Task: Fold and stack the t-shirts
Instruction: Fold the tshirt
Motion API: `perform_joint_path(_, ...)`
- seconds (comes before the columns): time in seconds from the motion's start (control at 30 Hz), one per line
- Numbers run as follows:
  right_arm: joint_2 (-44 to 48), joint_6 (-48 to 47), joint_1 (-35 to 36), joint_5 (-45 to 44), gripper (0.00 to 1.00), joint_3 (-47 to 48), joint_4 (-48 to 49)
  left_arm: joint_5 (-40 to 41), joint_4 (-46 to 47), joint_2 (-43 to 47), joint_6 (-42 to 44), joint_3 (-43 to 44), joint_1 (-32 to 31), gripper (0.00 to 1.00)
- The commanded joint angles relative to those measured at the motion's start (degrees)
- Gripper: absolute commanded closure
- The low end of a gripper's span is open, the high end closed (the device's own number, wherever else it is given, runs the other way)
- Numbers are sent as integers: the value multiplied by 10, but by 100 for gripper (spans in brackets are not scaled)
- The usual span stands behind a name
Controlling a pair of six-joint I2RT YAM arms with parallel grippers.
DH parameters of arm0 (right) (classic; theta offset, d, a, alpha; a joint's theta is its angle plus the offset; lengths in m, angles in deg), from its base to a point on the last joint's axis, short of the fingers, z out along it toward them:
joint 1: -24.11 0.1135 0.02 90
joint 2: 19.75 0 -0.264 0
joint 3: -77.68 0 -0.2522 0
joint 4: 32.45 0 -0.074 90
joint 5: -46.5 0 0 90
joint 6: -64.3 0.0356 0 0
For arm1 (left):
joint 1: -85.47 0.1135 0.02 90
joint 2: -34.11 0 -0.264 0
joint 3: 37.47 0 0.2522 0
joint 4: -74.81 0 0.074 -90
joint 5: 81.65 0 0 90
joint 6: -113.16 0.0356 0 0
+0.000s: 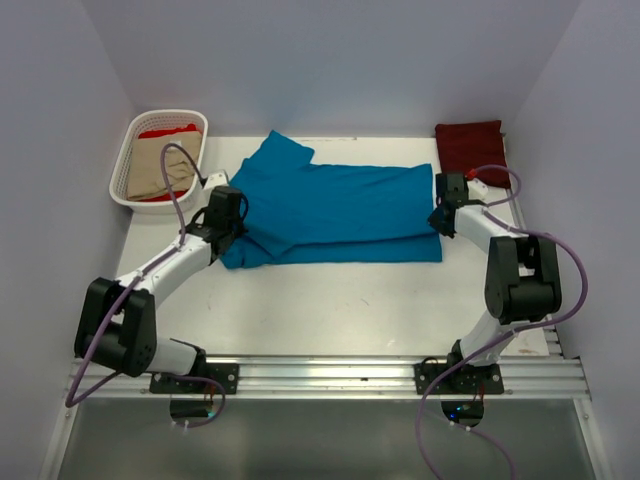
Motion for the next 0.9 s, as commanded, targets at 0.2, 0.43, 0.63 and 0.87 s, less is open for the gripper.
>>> perform_joint_path(0.2,-29,-6,-5,-7,100,39,23,-14,87,-51,2,52,19,100)
perform_joint_path(0.43,-32,-7,-5,-11,100,43,23,-26,97,-99,9,83,31,100)
perform_joint_path(0.63,-23,-8,-5,-17,100,40,27,-37,110,-121,10,91,41,100)
perform_joint_path(0.87,-24,-11,-5,-10,100,33,36,-56,145,-156,8,98,60,100)
